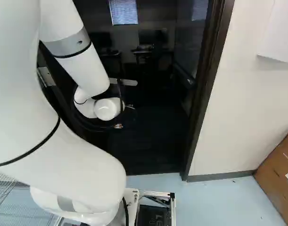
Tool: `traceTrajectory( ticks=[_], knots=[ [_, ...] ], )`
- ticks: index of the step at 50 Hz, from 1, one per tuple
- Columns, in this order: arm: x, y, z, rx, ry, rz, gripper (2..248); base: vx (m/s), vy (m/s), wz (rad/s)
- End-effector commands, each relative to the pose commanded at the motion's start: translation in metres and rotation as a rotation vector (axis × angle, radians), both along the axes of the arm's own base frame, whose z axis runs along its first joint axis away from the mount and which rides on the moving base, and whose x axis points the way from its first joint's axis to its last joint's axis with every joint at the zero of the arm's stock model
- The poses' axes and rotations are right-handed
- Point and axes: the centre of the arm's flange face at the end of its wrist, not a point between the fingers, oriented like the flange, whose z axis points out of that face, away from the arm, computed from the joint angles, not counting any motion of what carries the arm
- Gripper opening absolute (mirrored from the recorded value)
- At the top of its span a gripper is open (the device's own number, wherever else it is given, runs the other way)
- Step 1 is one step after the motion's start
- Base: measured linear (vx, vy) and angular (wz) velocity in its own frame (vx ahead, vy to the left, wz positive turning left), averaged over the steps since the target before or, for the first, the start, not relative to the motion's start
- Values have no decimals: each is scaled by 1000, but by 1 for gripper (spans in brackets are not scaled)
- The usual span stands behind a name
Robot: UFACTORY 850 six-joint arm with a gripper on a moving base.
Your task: Open the door and move inside
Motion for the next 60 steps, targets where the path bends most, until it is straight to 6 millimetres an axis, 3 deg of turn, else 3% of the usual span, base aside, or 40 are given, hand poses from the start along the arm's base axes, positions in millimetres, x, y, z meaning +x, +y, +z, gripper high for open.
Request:
traceTrajectory(
  ticks=[60],
  knots=[
    [1,0,3,4,-31,1,247,7,2,8]
  ],
)
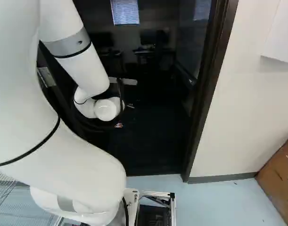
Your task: Open the door and move inside
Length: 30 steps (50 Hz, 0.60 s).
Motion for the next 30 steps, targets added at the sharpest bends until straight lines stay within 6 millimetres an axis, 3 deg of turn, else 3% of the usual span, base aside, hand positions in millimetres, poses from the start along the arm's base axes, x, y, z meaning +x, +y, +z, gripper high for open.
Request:
traceTrajectory(
  ticks=[30],
  knots=[
    [0,0,0,0,0,0,247,88,-16,13]
  ],
)
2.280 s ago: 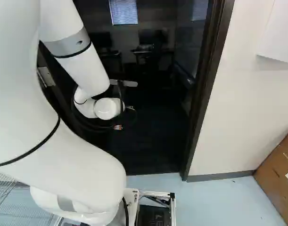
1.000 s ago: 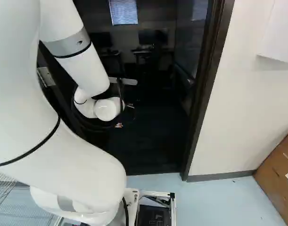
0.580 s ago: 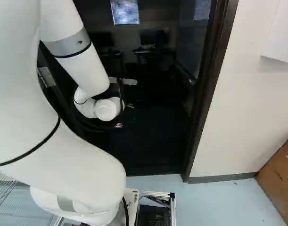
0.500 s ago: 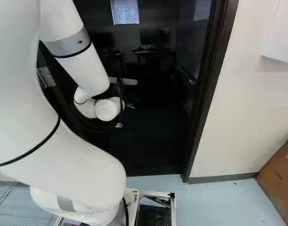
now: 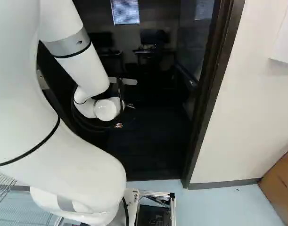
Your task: Open the door and move inside
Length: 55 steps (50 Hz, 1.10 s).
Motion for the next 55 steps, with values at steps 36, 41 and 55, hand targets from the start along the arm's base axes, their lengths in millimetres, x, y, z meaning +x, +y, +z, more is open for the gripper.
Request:
traceTrajectory(
  ticks=[36,41,55],
  knots=[
    [0,0,0,0,0,0,247,166,-33,59],
    [0,0,0,0,0,0,247,176,3,182],
    [0,0,0,0,0,0,247,178,-3,162]
  ],
)
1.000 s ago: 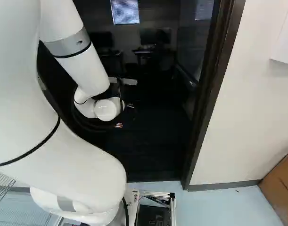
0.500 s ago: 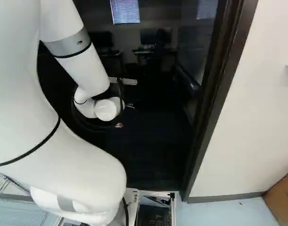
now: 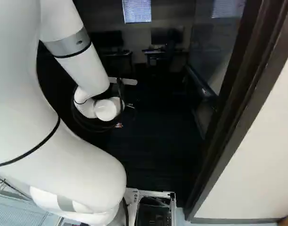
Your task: Open the door and move inside
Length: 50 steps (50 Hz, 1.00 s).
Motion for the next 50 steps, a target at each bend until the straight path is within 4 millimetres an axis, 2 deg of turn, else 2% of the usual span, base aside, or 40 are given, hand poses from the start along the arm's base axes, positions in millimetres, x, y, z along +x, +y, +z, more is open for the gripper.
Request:
traceTrajectory(
  ticks=[21,50],
  knots=[
    [0,0,0,0,0,0,247,183,-33,-5],
    [0,0,0,0,0,0,247,178,1,-6]
  ],
)
